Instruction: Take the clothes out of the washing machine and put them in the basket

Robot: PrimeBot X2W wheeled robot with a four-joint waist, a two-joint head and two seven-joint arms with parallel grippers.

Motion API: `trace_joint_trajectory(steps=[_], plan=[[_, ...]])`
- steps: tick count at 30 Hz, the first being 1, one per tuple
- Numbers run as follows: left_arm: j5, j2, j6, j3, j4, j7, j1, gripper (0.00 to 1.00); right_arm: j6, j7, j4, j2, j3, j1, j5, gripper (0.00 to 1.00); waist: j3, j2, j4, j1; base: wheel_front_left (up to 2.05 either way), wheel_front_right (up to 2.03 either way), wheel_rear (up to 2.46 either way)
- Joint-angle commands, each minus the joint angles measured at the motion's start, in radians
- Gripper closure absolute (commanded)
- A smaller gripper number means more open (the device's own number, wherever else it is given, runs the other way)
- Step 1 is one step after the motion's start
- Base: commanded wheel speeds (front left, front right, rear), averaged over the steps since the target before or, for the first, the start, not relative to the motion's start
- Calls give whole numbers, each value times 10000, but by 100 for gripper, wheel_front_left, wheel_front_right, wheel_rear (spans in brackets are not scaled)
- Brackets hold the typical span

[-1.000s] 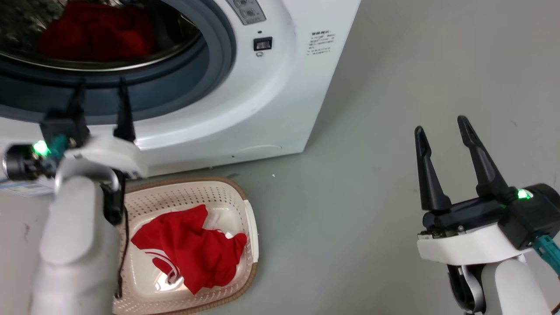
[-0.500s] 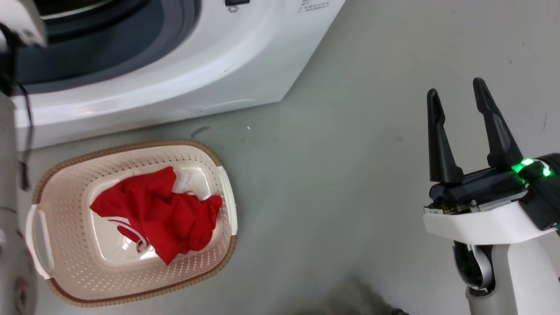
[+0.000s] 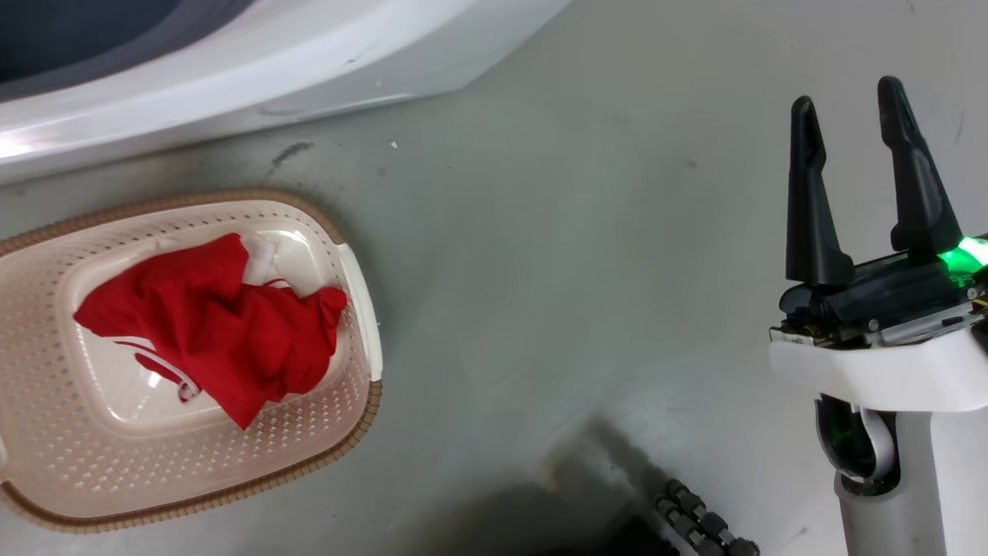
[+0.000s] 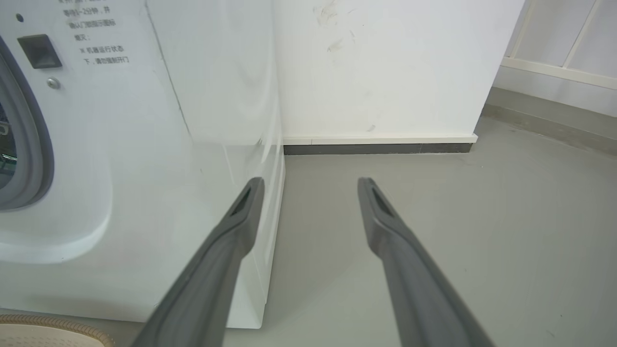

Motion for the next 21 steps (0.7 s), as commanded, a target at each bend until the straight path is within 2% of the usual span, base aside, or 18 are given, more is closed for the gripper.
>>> trace_joint_trajectory(steps=[1, 10, 14, 21], plan=[[-53, 48, -11, -203, 55, 350, -341, 0, -7, -23, -82, 3, -23, -182, 63, 0, 297, 0, -199, -1, 0, 0, 0], [-916, 503, -12, -1723, 324, 3703, -2081, 0, -7, -23, -297, 3, 23, -332, 457, 0, 1120, 0, -563, -1, 0, 0, 0], [-1155, 681, -13, -2186, 248, 4446, -2418, 0, -7, -23, -383, 5, -25, -385, 572, 0, 1468, 0, -645, -1, 0, 0, 0], [-1392, 1031, -14, -2598, 173, 4649, -2568, 0, -7, -23, -488, 3, 32, -442, 757, 0, 1936, 0, -761, -1, 0, 0, 0]])
